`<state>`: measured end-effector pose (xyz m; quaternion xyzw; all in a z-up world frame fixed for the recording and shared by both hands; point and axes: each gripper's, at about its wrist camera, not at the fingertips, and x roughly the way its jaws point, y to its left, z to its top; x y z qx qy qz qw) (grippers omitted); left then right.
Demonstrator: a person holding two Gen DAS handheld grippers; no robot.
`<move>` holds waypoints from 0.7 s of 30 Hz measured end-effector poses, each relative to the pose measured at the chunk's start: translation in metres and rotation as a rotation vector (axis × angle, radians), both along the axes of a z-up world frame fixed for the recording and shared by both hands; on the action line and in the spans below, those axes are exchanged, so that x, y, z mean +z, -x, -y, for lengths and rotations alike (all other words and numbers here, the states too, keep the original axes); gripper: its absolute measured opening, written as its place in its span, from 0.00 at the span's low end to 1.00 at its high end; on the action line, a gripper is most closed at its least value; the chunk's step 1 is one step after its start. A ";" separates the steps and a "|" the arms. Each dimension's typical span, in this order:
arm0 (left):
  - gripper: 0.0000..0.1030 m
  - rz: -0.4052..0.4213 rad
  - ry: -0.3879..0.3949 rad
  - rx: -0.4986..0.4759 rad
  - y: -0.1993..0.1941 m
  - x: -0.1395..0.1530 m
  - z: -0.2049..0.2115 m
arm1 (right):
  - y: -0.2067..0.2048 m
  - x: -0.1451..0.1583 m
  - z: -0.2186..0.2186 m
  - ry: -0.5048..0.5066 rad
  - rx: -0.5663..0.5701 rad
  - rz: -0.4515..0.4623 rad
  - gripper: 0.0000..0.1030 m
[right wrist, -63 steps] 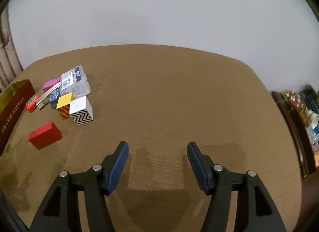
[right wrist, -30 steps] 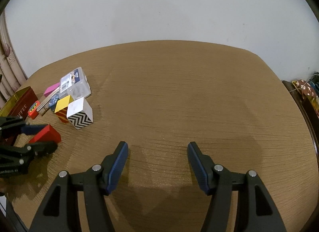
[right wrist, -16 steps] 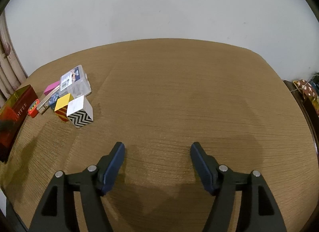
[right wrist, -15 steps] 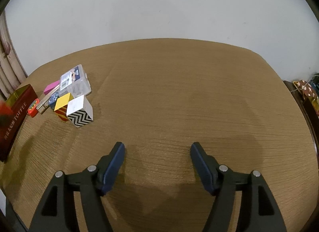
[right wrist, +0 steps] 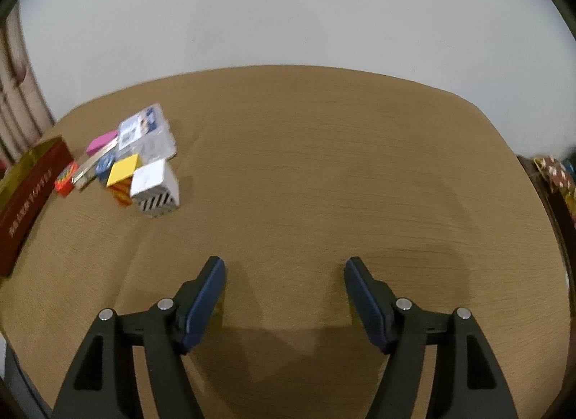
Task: Organize rigid objects
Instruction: 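Place the red block in the tin and open the left gripper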
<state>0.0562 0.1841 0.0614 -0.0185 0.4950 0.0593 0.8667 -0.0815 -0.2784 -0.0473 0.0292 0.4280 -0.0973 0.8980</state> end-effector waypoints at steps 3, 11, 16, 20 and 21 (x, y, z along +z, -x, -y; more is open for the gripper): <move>0.12 -0.024 -0.012 0.005 -0.013 -0.015 -0.004 | -0.003 -0.001 -0.011 -0.004 0.043 -0.015 0.69; 0.15 -0.069 -0.011 0.047 -0.030 -0.029 -0.015 | -0.026 0.008 -0.041 0.018 0.171 0.001 0.69; 0.42 -0.036 -0.035 0.041 -0.021 -0.015 -0.011 | -0.048 0.013 -0.059 0.061 0.249 0.011 0.69; 0.47 0.003 0.008 0.051 -0.004 0.007 -0.005 | -0.070 0.011 -0.075 0.113 0.328 -0.012 0.69; 0.49 0.013 0.019 0.054 0.002 0.011 -0.002 | -0.074 0.010 -0.077 0.117 0.345 -0.014 0.69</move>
